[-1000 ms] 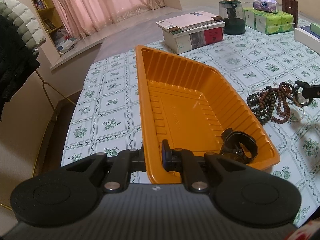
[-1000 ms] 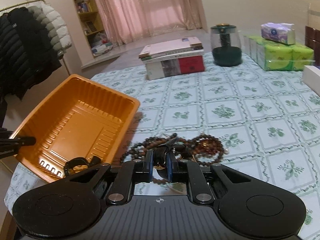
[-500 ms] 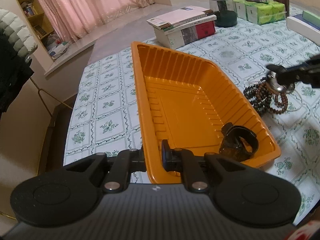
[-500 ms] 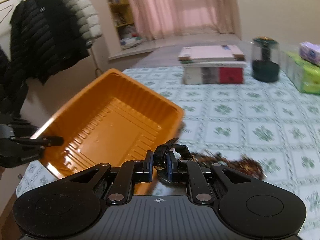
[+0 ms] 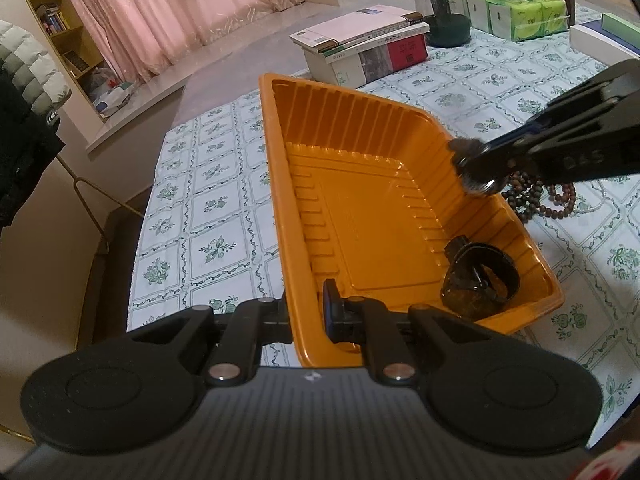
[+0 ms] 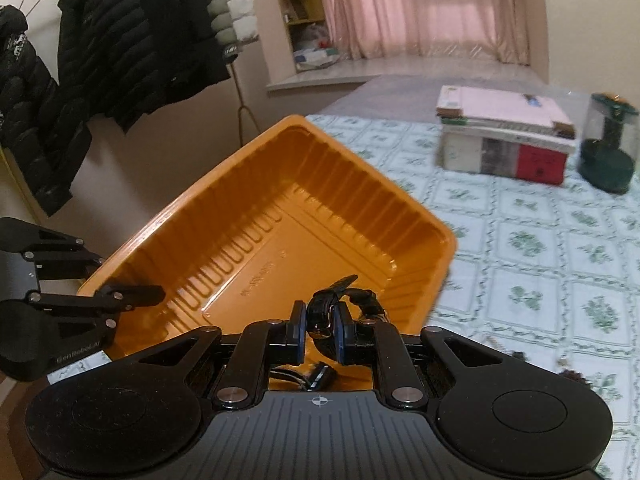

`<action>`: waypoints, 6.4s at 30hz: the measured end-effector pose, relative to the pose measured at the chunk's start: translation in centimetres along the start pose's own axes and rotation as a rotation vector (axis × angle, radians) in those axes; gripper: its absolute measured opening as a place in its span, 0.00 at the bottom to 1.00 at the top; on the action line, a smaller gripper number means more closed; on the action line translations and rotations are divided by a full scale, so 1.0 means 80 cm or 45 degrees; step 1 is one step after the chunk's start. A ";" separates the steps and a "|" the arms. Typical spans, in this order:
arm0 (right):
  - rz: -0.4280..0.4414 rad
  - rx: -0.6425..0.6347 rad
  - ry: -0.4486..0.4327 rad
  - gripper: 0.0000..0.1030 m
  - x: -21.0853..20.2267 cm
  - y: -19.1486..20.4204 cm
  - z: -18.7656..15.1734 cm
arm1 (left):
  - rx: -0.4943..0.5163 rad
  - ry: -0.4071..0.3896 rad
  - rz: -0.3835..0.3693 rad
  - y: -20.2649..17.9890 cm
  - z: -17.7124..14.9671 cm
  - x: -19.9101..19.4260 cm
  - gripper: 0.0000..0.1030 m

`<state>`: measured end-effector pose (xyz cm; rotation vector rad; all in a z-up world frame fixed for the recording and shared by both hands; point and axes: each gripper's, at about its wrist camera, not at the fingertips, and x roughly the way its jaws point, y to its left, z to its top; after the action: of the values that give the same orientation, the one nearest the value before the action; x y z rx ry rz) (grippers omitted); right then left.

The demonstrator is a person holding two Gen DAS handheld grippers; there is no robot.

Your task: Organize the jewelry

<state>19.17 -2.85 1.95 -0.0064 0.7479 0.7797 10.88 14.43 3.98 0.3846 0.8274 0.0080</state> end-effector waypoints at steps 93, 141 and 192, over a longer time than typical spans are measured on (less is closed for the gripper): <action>-0.416 -0.345 0.085 0.06 -0.065 -0.134 -0.097 | 0.035 0.047 -0.026 0.010 0.003 0.019 0.11; 0.106 -0.124 0.038 0.06 0.009 0.023 0.022 | 0.073 0.017 -0.069 0.014 0.003 0.019 0.11; -0.501 0.230 0.026 0.15 -0.058 -0.218 -0.118 | 0.083 0.033 -0.045 0.011 0.006 0.019 0.11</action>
<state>22.41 -20.94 -6.78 0.0015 0.8032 0.3367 12.37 15.31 3.51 0.4324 0.8615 -0.0468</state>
